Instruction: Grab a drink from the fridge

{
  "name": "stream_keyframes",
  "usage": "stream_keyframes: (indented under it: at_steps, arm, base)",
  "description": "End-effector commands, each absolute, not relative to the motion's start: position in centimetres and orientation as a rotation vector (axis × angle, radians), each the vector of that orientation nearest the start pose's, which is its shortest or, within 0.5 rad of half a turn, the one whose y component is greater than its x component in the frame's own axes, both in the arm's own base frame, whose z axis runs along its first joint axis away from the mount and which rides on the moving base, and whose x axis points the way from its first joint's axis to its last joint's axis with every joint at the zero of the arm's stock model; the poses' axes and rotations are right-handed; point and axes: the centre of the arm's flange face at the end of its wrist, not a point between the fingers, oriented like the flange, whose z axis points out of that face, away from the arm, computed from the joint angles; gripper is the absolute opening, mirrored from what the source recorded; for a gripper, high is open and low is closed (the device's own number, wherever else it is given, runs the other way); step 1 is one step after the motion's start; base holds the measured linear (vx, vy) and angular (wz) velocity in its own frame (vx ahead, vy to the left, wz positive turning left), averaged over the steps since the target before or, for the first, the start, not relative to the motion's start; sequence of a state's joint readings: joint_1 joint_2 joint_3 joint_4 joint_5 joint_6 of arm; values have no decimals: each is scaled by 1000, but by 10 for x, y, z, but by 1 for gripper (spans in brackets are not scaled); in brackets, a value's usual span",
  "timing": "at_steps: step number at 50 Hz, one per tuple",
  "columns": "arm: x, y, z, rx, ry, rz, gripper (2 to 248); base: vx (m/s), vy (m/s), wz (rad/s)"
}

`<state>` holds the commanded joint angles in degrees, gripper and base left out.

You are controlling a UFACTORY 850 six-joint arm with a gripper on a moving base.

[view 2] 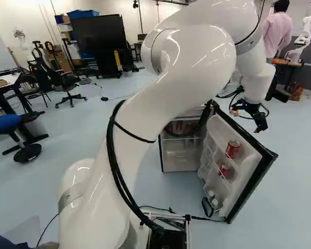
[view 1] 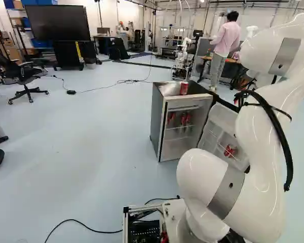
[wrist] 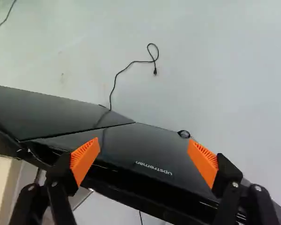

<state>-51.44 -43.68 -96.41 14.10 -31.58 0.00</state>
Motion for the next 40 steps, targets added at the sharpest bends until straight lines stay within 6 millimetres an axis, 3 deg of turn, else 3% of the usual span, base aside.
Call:
stream_keyframes:
  at_steps: [40]
  arm:
    - [434,-602,415,-2522,1562,-168,247]
  base:
    - [0,0,0]
